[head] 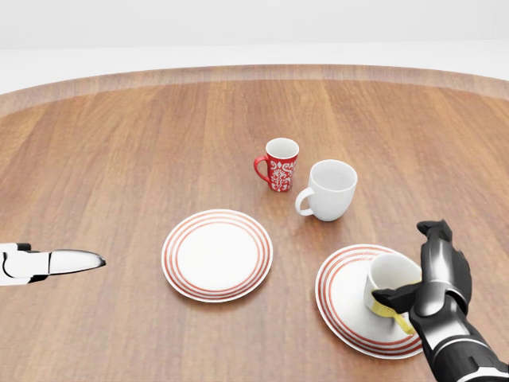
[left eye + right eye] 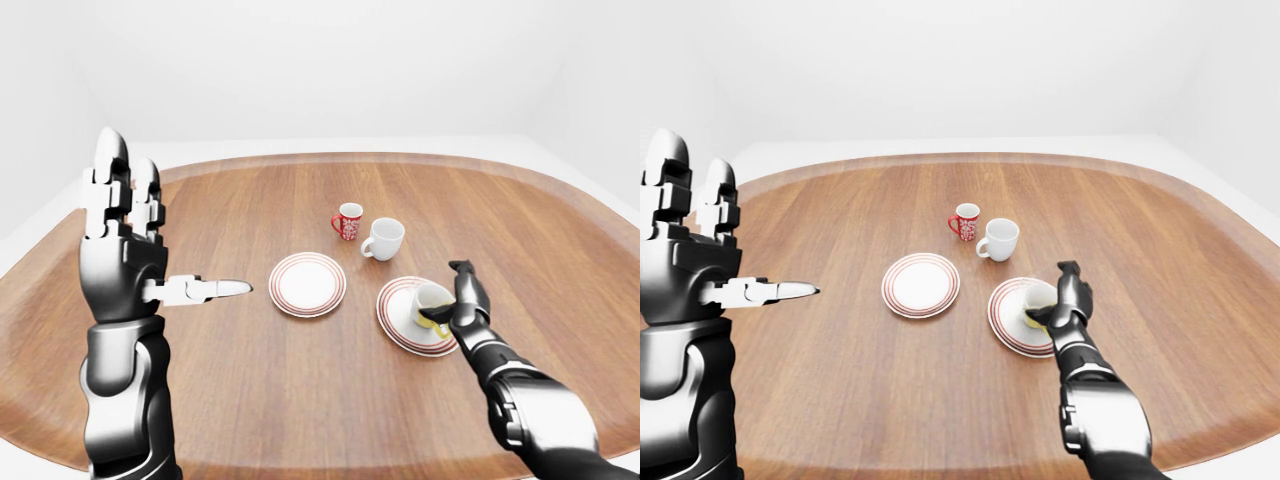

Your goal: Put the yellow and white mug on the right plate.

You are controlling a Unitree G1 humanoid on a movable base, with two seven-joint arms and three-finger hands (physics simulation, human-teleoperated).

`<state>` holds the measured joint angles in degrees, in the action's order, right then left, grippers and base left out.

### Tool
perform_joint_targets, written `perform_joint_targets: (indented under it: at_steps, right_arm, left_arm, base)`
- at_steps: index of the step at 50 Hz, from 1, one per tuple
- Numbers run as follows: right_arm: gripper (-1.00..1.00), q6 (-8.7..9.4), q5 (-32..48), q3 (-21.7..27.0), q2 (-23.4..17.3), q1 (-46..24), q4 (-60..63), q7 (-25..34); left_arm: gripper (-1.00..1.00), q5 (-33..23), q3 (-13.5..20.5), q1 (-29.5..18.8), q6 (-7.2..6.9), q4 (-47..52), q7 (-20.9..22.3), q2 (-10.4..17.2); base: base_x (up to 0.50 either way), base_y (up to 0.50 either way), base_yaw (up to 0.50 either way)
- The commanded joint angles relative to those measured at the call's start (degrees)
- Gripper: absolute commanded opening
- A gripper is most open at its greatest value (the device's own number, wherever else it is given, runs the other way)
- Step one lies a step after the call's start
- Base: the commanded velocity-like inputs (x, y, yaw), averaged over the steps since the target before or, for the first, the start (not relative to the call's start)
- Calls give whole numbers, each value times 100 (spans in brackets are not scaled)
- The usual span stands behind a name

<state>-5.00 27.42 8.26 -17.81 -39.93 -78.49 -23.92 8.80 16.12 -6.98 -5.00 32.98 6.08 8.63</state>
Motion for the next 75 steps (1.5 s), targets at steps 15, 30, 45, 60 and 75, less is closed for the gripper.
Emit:
perform_joint_targets:
  at_steps: [15,30,45,60,75]
  right_arm:
    - [100,0,235,-2,0,-31,16,-71]
    - [100,0,-242,83,-61,-343,119,409]
    - [100,0,-1229,22,-261,-861,634,1376]
    - [100,1000,-1824,161,-255,59,5330,2138]
    - [100,1000,-1905,539,44,1257,10649,3059]
  left_arm:
    - [100,-2,-3,-3,0,12,-9,2]
    - [100,-29,-12,-2,0,-36,2,-4]
    - [100,-23,-5,3,0,-6,-1,-1]
    - [100,-2,10,-3,0,78,-9,1]
    - [100,20,4,5,0,250,-7,-15]
  base:
    - [0,0,0]
    - [0,0,0]
    - [0,0,0]
    - [0,0,0]
    - [0,0,0]
